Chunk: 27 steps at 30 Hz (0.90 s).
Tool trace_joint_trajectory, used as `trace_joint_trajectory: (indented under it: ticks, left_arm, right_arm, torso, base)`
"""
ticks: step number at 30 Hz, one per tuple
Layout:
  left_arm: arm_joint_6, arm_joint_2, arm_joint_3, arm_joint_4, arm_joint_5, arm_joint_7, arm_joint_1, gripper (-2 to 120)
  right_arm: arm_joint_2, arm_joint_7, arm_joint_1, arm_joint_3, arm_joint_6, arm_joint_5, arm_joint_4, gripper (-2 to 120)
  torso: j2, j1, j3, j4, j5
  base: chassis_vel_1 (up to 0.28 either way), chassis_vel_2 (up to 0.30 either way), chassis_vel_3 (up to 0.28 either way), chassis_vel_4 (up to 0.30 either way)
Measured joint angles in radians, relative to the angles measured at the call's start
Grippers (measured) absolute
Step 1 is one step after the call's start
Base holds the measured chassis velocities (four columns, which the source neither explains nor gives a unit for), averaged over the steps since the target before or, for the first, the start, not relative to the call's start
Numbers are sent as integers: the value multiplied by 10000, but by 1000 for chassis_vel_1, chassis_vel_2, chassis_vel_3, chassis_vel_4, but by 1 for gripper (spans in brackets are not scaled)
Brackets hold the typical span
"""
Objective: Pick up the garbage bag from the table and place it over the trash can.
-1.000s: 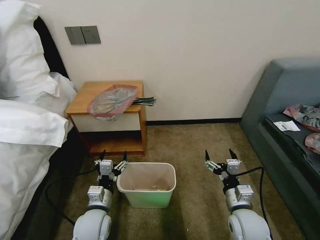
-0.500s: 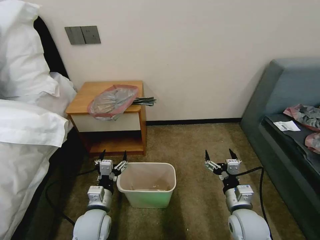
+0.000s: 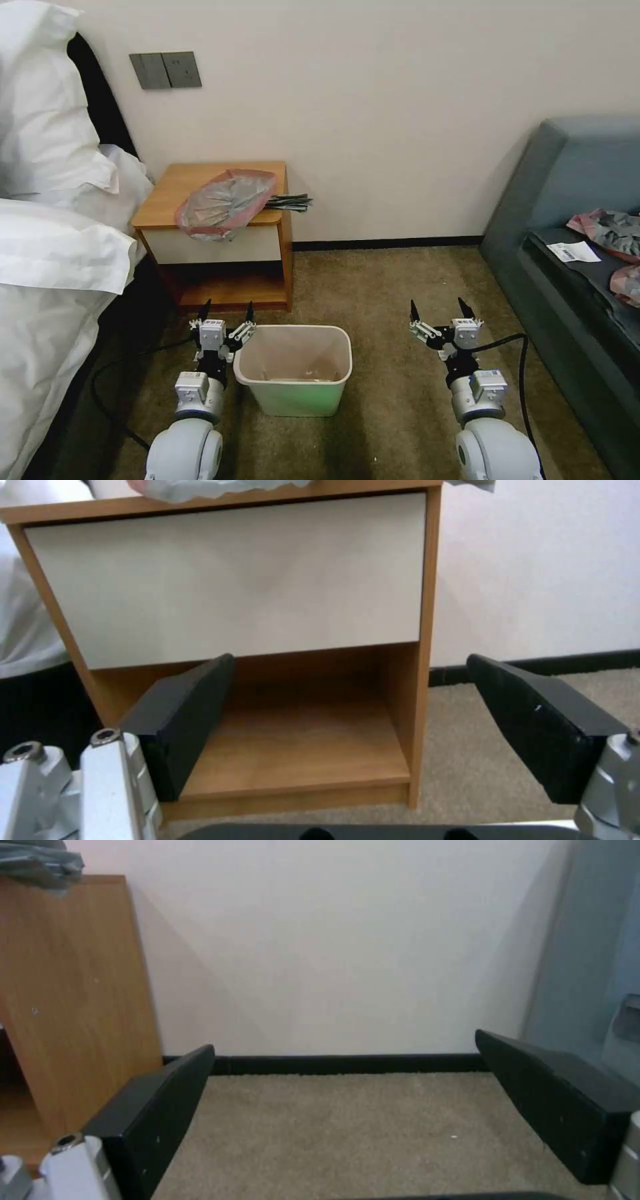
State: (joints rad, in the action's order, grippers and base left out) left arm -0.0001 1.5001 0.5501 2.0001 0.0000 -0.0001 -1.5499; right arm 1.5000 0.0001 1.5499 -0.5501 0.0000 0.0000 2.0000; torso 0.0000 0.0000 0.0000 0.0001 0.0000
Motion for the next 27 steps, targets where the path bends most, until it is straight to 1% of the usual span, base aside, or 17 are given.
trace_joint_trajectory:
  ticks: [24,26,27]
  left_arm:
    - [0,-1,0,0,0,0,0,89]
    - [-116,-56,21,-3,-70,-70,16,89]
    - [-430,-185,112,-14,-240,-233,70,93]
  right_arm:
    - [0,0,0,0,3,0,0,100]
    - [40,-16,24,-23,146,-53,0,100]
    - [129,-76,89,-80,409,-163,0,100]
  torso:
    - [0,0,0,0,0]
    - [0,0,0,2,-1]
    - [0,0,0,2,-4]
  base:
    - [0,0,0,0]
    - [0,0,0,0]
    - [0,0,0,0]
